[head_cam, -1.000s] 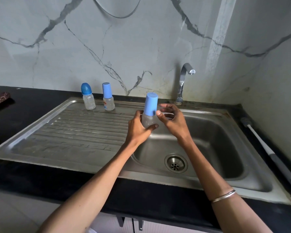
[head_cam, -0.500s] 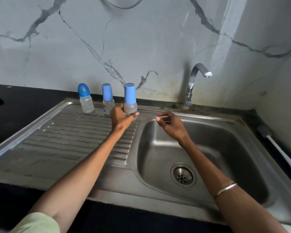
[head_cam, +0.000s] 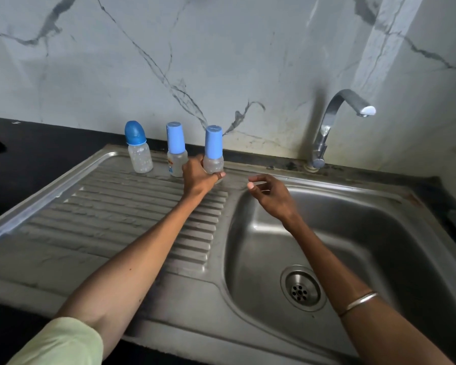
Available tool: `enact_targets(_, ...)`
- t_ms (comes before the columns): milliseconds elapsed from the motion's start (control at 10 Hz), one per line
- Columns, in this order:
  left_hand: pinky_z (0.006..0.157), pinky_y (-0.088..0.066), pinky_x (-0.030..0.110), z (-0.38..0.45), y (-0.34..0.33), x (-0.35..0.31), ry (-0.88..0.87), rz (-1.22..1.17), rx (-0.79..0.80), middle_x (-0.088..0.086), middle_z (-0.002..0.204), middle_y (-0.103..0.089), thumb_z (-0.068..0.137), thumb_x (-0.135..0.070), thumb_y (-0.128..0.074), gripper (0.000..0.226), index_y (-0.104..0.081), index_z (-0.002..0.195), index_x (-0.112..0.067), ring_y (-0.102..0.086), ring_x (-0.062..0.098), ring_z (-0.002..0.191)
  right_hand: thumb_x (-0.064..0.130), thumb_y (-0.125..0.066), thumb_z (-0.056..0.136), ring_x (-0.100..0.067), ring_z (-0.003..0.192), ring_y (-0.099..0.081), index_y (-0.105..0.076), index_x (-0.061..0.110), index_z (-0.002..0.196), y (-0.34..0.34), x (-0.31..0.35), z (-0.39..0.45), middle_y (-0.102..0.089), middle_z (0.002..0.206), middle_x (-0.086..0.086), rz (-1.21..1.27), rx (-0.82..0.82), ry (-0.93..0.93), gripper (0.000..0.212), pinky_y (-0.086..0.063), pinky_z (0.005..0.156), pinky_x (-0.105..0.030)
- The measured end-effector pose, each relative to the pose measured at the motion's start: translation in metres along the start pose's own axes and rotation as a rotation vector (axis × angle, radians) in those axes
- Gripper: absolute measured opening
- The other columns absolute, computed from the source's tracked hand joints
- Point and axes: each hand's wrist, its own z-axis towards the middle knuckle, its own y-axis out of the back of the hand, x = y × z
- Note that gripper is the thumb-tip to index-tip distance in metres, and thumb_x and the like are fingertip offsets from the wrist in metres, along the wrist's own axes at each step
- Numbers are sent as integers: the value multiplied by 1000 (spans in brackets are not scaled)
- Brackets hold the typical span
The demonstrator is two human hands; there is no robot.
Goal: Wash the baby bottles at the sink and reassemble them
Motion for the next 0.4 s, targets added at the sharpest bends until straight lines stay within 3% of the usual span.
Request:
enact_targets(200, 67, -46, 9, -3, -2, -2, -6, -32, 10, 0, 95, -72, 64, -17, -93, 46, -69, 102, -8, -68, 12, 85, 38, -67, 90, -4, 81, -63, -67, 19, 111, 5, -2, -2, -68, 90, 6, -22, 14, -12, 28, -45, 62, -16)
enact_targets(400, 78, -56, 28, -11, -3, -2, -3, -65, 3, 1, 98, -71, 62, -17, -94, 53, -67, 107, -9, -67, 15, 89, 37, -66, 91, -2, 80, -63, -66, 21, 113, 9, 0, -8, -67, 87, 6, -31, 21, -38, 27, -43, 60, -13)
